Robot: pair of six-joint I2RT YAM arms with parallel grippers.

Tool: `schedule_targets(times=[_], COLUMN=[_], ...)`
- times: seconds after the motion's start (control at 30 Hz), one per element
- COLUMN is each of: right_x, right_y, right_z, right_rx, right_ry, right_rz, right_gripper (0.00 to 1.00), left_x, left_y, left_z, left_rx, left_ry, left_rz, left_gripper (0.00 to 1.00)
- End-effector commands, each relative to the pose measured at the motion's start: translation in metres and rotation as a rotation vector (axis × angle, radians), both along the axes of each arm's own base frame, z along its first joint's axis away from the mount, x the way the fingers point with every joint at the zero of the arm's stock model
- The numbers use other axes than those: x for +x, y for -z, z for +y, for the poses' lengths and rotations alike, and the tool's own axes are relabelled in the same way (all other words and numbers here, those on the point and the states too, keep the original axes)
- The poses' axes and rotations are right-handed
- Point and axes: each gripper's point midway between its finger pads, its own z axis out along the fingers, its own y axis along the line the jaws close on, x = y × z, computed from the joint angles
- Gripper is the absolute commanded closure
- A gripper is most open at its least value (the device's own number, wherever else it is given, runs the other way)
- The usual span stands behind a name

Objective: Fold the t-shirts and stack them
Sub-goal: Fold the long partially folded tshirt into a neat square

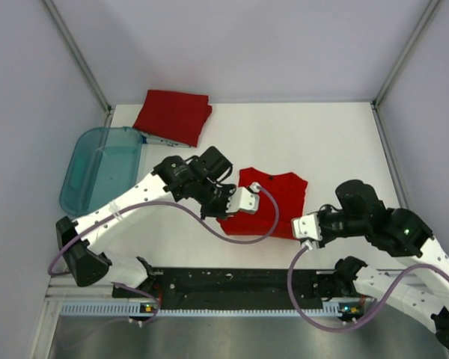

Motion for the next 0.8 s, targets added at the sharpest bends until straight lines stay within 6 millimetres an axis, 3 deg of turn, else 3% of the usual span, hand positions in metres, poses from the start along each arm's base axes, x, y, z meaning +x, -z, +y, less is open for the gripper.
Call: schedule_targets(times=[0.0,0.23,0.37,0.57,0.77], right_x=[0.011,0.081,0.114,0.172,0.204], right_y=[-0.004,0.000,0.018,0.046,0.073], right_z=[-0.005,-0.022,-0.038,-0.069,-0.086], right_rx=[-0.019,0.067,0.048,0.101,0.067], right_ry=[0.093,0.411,0.579,0.783,0.870], right_rz=[0.027,0.053,0.106,0.112,0.160], right_gripper=[1.00,1.00,1.00,1.00,1.00], left_x=[0.026,0.104,0.153,0.214,0.255], left_y=[-0.017,-0.015,-0.010,0.023,0.046], left_z=[0.008,-0.011,-0.028,-0.047,-0.064], left_rx=[0.047,0.069,0.063,0.110,0.120], left_ry=[-0.127,-0.279,-0.328,-0.374,-0.400], left_rz=[-0.095,-0.189,-0.217,-0.219,-0.300], left_gripper=[1.00,1.00,1.00,1.00,1.00])
